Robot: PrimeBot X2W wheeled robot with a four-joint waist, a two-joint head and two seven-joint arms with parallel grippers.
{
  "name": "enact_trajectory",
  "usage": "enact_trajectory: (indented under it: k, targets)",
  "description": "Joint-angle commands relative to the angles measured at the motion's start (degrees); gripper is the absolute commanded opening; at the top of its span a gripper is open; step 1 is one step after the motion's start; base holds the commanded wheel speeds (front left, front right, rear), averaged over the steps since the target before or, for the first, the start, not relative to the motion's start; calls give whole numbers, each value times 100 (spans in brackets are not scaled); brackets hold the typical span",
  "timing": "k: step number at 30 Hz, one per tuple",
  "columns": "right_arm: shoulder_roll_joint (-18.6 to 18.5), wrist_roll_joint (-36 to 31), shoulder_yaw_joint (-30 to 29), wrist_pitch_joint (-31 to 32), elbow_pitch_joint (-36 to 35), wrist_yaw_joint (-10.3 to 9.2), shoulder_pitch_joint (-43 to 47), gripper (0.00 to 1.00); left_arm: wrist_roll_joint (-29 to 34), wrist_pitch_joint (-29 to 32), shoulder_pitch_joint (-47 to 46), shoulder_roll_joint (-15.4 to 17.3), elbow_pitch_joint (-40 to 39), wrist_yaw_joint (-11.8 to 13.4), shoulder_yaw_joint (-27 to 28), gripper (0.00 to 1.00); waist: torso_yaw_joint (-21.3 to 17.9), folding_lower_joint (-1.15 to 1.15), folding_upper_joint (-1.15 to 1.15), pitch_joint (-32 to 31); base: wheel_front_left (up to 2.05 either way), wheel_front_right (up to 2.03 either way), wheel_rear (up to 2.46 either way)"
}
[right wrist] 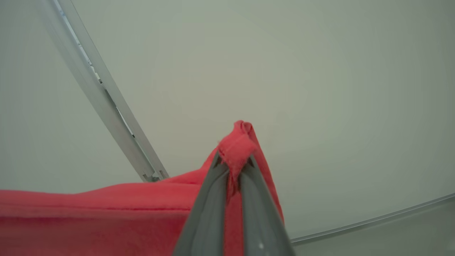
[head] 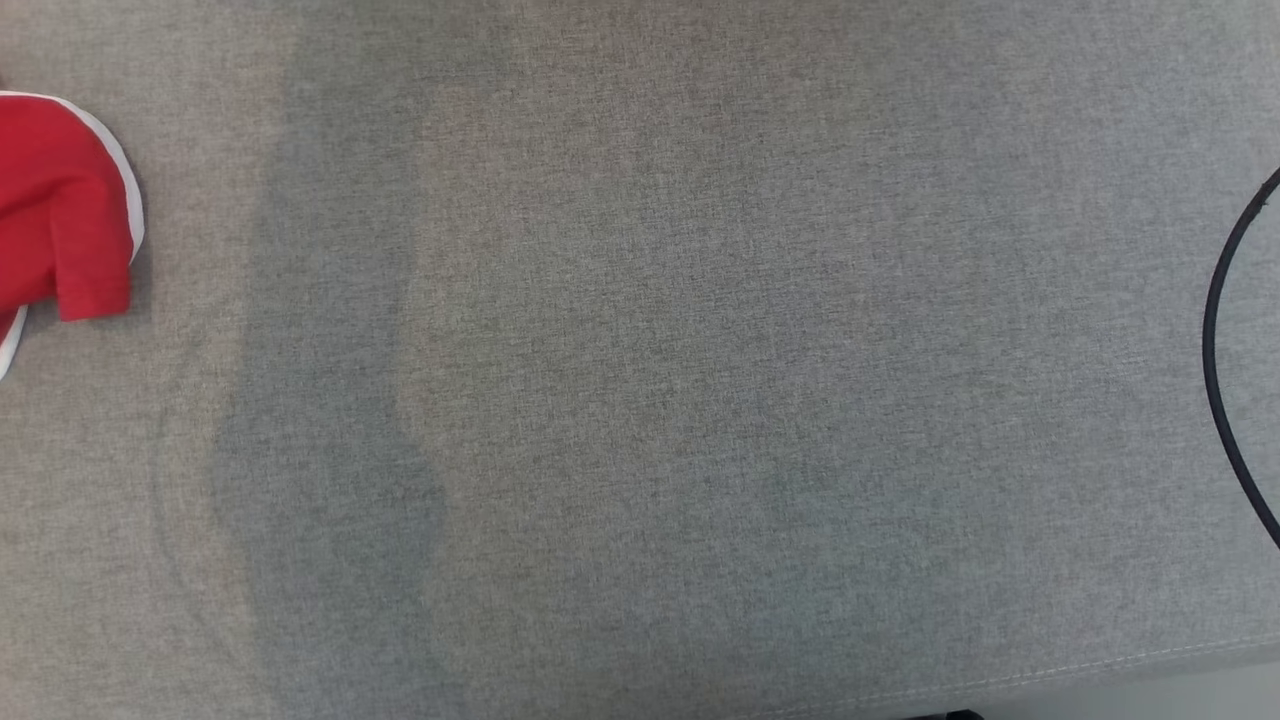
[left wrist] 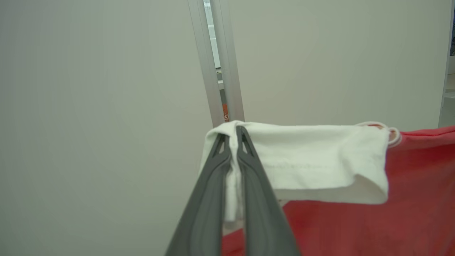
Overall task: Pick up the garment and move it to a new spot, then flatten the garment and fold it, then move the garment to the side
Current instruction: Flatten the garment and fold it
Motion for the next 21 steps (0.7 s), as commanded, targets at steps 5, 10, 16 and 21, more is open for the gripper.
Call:
enact_trajectory:
  k: [5,10,16,21]
  targets:
    - [-112,74,169,-94,100,-8,-24,0,-177,-105,-154,117,132,14,-175,0,-4,-1,0,14,0,0,0]
    - [-81,184,327,-182,87,-8,-24,0,-300,-212,-196,69,124,14,-334,0,-2,-1,0,-43,0,0,0]
    - [-5,593,501,-360,-368,-8,602,0,-544,-292,469,71,-157,14,-348,0,14,-1,0,-219,0,0,0]
    - [-133,1020,788,-465,-1042,-8,1653,0,-520,-297,1608,321,-984,77,141,0,14,-1,0,-448,0,0,0]
